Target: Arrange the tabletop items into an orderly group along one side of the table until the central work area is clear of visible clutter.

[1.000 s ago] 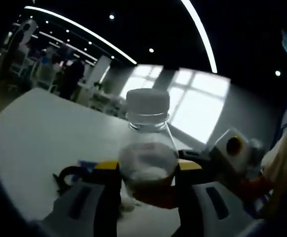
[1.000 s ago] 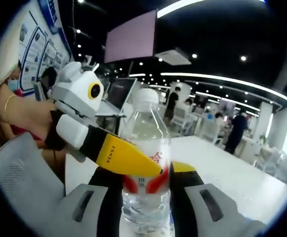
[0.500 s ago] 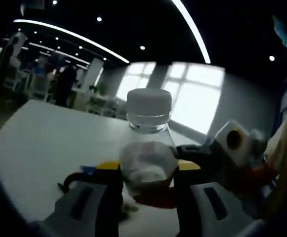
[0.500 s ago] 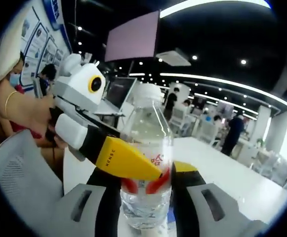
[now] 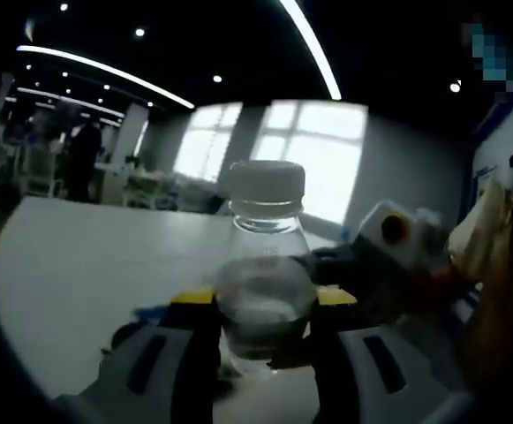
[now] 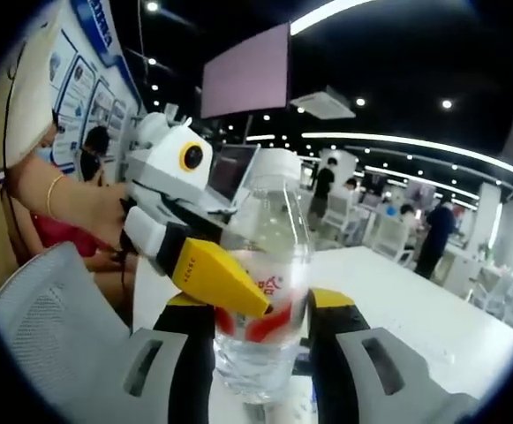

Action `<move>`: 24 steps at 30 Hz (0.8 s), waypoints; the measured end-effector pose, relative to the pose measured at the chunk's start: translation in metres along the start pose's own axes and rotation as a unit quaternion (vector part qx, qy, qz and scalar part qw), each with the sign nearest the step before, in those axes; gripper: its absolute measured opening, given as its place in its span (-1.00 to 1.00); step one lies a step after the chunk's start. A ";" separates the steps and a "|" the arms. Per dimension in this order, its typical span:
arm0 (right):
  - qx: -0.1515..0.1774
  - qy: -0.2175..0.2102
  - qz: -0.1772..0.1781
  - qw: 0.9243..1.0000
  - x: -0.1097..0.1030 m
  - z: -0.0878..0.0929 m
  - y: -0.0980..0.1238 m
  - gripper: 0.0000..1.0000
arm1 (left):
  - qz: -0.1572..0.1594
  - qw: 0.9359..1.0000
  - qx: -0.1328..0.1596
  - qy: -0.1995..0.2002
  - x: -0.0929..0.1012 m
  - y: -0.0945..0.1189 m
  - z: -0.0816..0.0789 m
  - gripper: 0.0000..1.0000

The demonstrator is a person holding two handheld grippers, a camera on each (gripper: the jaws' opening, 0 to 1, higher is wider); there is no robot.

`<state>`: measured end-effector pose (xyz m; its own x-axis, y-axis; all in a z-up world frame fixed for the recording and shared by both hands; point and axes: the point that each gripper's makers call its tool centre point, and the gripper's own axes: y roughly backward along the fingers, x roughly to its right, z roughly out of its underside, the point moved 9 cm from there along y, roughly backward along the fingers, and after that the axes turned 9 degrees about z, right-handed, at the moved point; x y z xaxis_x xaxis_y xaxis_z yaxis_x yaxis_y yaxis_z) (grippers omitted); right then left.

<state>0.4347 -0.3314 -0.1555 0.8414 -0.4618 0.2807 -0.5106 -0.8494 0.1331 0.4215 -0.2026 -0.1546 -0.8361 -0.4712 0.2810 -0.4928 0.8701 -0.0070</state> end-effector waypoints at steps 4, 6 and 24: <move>0.003 -0.022 -0.021 1.000 0.000 -0.001 0.002 -0.17 | 0.028 1.000 -0.001 -0.012 0.002 0.001 -0.002 -0.28; 0.001 -0.044 -0.037 0.998 0.000 -0.001 0.003 -0.16 | 0.042 0.999 -0.004 -0.014 0.004 0.001 -0.004 -0.28; -0.007 -0.204 -0.188 0.961 -0.005 0.005 0.021 -0.10 | 0.183 0.982 -0.032 -0.025 0.030 -0.004 -0.016 -0.28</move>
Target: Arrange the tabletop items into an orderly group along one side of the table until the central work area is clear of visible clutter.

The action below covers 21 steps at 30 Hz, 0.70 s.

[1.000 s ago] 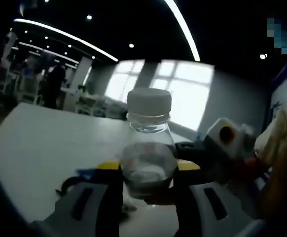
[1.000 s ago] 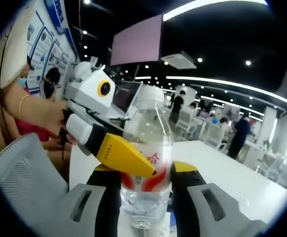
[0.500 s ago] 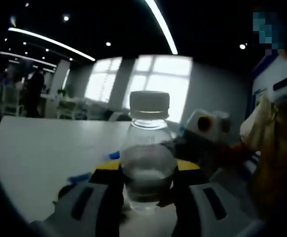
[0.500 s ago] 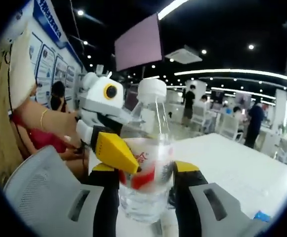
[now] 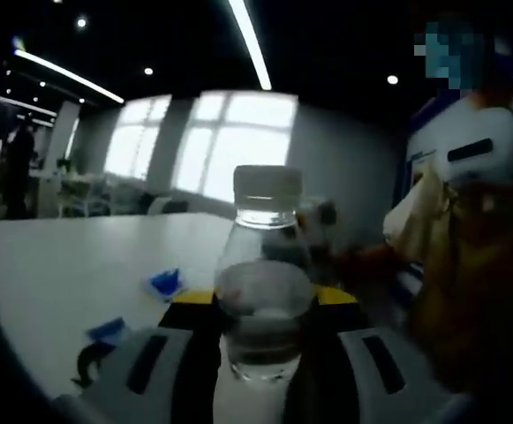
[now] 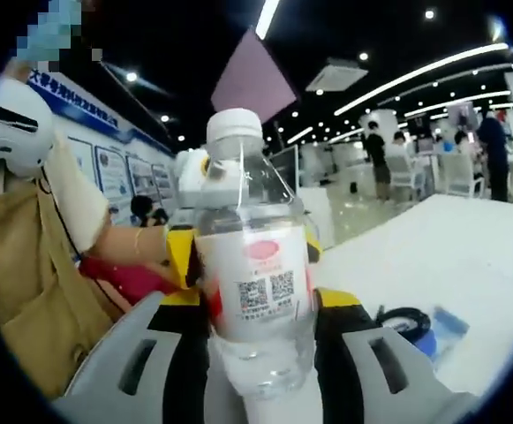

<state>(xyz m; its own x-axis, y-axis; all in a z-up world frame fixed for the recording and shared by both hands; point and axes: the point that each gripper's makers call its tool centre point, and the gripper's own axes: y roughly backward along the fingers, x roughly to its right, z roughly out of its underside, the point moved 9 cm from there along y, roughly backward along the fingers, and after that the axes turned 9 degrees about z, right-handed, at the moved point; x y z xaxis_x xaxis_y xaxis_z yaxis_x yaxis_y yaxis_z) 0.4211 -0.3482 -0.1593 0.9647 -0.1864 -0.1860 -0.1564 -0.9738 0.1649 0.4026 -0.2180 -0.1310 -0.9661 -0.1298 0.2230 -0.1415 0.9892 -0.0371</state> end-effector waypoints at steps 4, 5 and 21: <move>-0.001 -0.010 -0.020 1.000 -0.005 0.000 0.002 -0.13 | 0.015 1.000 0.001 0.004 0.003 0.001 -0.001 -0.28; -0.001 -0.012 -0.024 1.000 -0.005 0.000 0.002 -0.13 | 0.019 1.000 0.003 0.002 0.004 0.001 -0.001 -0.28; 0.040 -0.026 0.004 0.999 -0.010 -0.008 0.006 -0.25 | 0.015 0.999 0.038 0.007 0.003 0.001 -0.012 -0.26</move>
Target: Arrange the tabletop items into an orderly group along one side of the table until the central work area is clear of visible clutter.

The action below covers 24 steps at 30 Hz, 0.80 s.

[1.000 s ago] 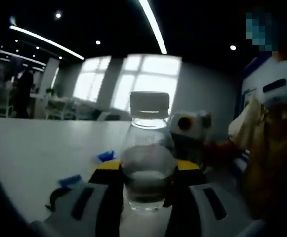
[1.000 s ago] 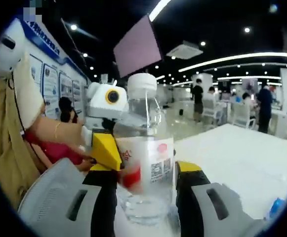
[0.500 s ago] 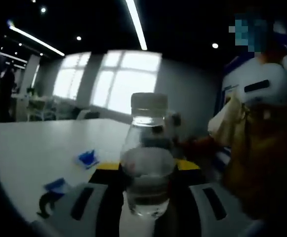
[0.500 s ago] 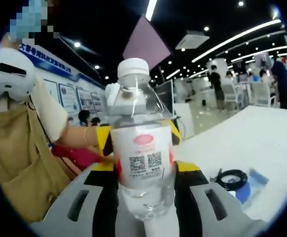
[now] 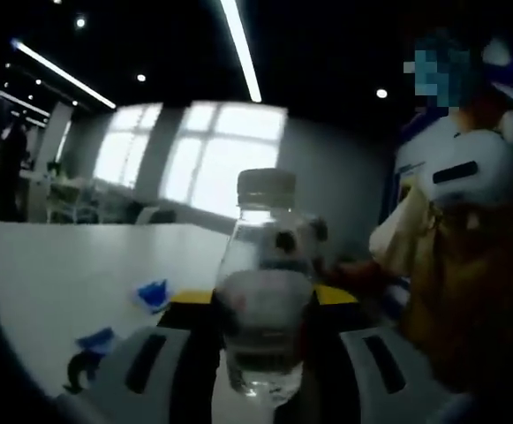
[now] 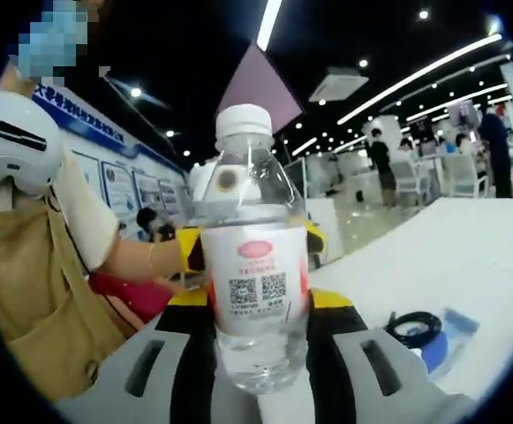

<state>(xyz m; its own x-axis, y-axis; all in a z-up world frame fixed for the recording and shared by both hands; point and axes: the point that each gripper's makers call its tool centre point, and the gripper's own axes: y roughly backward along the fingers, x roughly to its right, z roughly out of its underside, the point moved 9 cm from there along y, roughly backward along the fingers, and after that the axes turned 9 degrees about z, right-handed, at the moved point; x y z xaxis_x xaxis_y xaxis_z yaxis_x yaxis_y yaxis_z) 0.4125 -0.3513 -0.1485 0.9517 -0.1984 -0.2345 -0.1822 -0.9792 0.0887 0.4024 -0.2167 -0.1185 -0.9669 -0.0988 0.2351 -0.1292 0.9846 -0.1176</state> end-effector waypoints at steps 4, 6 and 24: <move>0.012 -0.001 0.020 1.000 0.005 -0.001 0.001 -0.26 | -0.027 1.000 0.004 0.008 -0.004 -0.001 0.000 -0.25; 0.017 -0.001 0.034 0.999 0.008 -0.001 0.000 -0.26 | -0.041 0.999 0.003 0.009 -0.006 -0.002 0.000 -0.24; 0.050 0.093 0.192 0.976 0.025 -0.016 -0.002 -0.25 | -0.252 0.965 0.059 0.038 -0.015 -0.002 -0.009 0.26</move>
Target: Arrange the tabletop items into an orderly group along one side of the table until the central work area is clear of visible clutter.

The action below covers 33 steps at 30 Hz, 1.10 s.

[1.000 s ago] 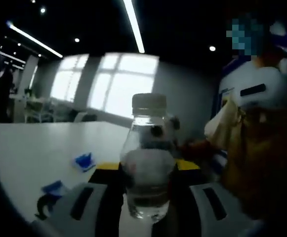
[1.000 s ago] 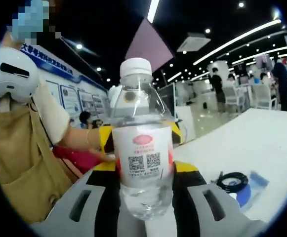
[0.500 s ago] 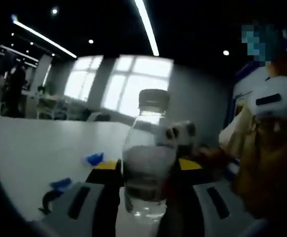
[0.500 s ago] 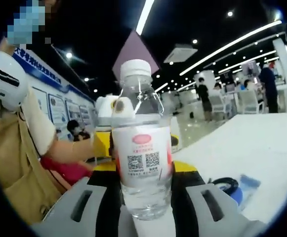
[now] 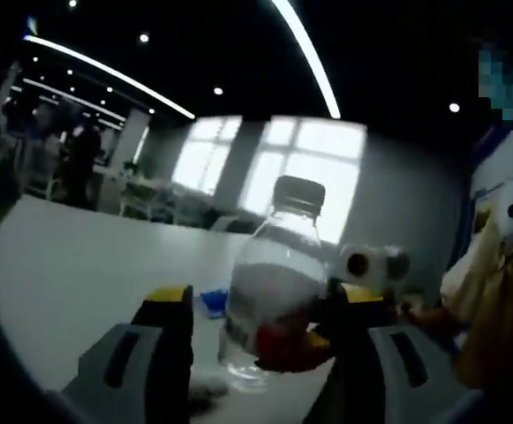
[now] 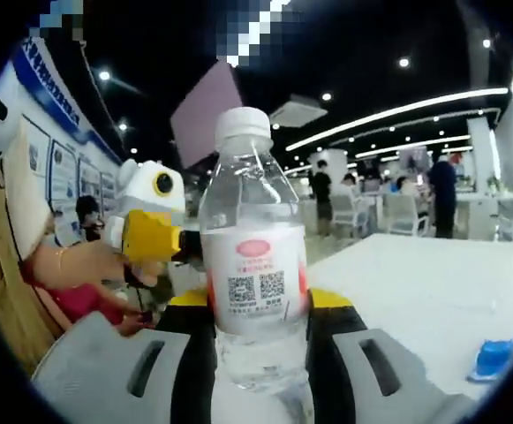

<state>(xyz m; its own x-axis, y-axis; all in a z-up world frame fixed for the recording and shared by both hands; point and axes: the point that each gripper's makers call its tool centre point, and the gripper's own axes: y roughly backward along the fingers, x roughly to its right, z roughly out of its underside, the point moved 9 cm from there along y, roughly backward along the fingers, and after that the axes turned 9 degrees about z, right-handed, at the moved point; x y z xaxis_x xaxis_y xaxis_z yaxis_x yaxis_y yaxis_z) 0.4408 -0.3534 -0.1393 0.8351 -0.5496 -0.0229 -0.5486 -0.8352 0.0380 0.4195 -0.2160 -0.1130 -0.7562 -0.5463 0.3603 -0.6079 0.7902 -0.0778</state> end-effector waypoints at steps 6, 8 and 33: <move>0.004 0.053 0.043 0.998 0.001 -0.003 -0.008 -0.25 | -0.074 0.997 -0.008 -0.020 0.007 -0.002 0.003 0.29; 0.007 0.034 0.045 0.998 0.000 -0.002 -0.010 -0.25 | -0.087 0.996 -0.002 -0.026 0.017 -0.008 0.005 0.33; 0.005 0.078 0.080 0.994 -0.028 -0.003 -0.023 -0.24 | -0.225 0.972 -0.014 -0.073 0.028 0.003 0.002 -0.07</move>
<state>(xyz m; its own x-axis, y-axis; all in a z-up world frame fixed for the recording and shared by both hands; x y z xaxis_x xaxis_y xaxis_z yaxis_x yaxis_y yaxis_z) 0.4300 -0.3184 -0.1361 0.7332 -0.6659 0.1377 -0.6740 -0.7385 0.0179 0.3959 -0.2292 -0.1049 -0.4433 -0.8700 0.2158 -0.8795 0.4686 0.0827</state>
